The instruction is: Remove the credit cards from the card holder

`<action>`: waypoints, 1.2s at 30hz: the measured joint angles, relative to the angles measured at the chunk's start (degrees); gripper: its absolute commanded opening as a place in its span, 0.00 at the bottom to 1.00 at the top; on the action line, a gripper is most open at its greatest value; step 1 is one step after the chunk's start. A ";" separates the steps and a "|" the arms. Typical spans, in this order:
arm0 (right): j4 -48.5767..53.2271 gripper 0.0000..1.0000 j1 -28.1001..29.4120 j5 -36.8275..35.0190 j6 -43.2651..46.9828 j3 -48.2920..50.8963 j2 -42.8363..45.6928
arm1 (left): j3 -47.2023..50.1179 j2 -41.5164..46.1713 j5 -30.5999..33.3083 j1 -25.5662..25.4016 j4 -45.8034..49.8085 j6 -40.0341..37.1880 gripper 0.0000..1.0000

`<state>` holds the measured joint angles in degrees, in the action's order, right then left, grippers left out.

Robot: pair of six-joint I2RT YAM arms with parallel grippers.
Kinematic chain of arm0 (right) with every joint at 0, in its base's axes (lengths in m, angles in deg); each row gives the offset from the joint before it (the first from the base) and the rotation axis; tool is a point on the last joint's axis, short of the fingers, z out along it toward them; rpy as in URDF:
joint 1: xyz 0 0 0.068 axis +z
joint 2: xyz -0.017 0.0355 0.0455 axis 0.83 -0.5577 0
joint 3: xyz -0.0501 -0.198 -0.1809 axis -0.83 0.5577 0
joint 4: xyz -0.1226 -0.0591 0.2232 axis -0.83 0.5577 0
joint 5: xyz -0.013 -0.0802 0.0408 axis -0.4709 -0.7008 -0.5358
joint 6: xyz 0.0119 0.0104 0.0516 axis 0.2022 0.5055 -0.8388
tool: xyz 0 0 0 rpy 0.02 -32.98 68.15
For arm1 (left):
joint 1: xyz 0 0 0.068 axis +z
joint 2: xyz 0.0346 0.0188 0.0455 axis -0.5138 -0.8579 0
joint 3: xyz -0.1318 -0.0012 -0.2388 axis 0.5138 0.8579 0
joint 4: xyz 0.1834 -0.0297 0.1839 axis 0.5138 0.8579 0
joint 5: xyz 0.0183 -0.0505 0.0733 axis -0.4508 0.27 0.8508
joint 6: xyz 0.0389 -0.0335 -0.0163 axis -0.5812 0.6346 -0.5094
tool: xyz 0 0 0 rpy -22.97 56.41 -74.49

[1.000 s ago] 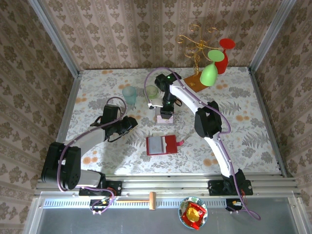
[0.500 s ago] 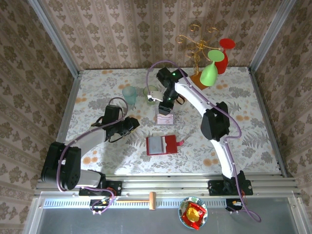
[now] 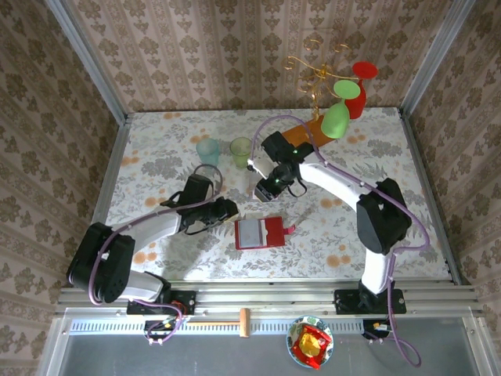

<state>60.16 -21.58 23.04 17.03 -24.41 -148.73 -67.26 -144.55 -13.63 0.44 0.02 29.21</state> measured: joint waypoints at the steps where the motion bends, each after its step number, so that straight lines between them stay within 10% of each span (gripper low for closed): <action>1: -1.64 0.33 0.20 0.00 -3.13 1.64 0.83 | 0.26 -0.22 0.02 -0.46 -0.15 0.24 0.26; 15: -18.29 0.23 1.79 6.71 -39.69 21.44 5.25 | 1.11 -3.87 0.33 -4.00 -0.46 1.90 0.27; 36: -30.82 0.31 2.12 14.05 -56.50 30.58 5.42 | 1.11 -6.19 1.07 -3.98 0.33 1.86 0.30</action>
<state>29.34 -19.46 37.10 -39.47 6.17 -143.31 -66.14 -150.73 -12.56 -3.54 0.34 31.07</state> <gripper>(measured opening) 0.305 0.295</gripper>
